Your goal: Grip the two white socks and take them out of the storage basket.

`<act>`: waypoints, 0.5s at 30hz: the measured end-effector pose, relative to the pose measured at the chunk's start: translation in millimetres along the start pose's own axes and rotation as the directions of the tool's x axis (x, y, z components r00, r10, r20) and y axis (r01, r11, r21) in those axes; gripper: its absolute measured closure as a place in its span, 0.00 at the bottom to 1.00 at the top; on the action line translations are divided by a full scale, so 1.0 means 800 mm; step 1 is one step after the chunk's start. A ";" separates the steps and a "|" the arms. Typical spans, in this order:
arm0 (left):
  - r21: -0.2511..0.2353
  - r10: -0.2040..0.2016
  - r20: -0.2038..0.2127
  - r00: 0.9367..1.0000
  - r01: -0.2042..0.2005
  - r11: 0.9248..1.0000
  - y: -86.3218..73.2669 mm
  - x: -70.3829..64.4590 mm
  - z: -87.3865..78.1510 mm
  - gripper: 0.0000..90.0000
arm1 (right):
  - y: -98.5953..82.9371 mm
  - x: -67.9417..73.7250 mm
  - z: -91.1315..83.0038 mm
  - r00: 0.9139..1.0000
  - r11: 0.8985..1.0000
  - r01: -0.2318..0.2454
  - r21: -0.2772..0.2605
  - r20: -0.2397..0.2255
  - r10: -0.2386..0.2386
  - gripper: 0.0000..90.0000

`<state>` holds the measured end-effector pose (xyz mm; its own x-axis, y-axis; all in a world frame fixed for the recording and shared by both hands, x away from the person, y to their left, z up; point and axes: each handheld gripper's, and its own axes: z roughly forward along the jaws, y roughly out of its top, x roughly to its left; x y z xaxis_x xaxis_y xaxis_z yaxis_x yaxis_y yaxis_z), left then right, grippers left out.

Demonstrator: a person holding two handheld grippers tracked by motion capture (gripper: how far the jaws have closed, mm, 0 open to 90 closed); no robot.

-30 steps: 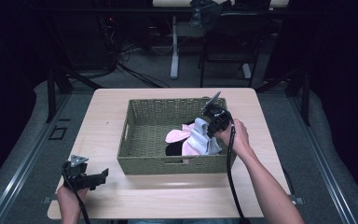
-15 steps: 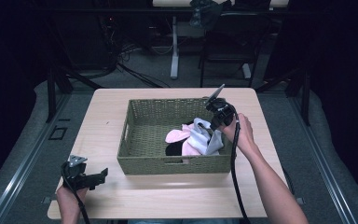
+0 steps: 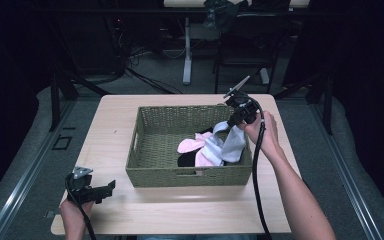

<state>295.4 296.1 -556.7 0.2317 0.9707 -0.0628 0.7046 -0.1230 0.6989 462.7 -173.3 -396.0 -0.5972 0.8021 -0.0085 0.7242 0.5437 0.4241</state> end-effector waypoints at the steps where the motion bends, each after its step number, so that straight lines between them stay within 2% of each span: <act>1: 0.000 0.000 0.000 1.000 0.000 1.000 0.000 0.000 0.000 0.01 | 0.001 0.001 -0.004 1.000 1.000 -0.003 -0.008 -0.003 0.003 1.00; 15: 0.000 -0.007 -0.001 1.000 0.007 1.000 -0.001 0.002 -0.001 0.01 | 0.023 0.014 -0.043 0.999 0.998 0.042 -0.051 0.012 -0.042 1.00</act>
<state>295.0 297.9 -557.0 0.2260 0.9718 -0.0671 0.7063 -0.1160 0.6984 457.3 -162.7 -357.4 -0.6229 0.7814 -0.0369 0.6798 0.5640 0.4688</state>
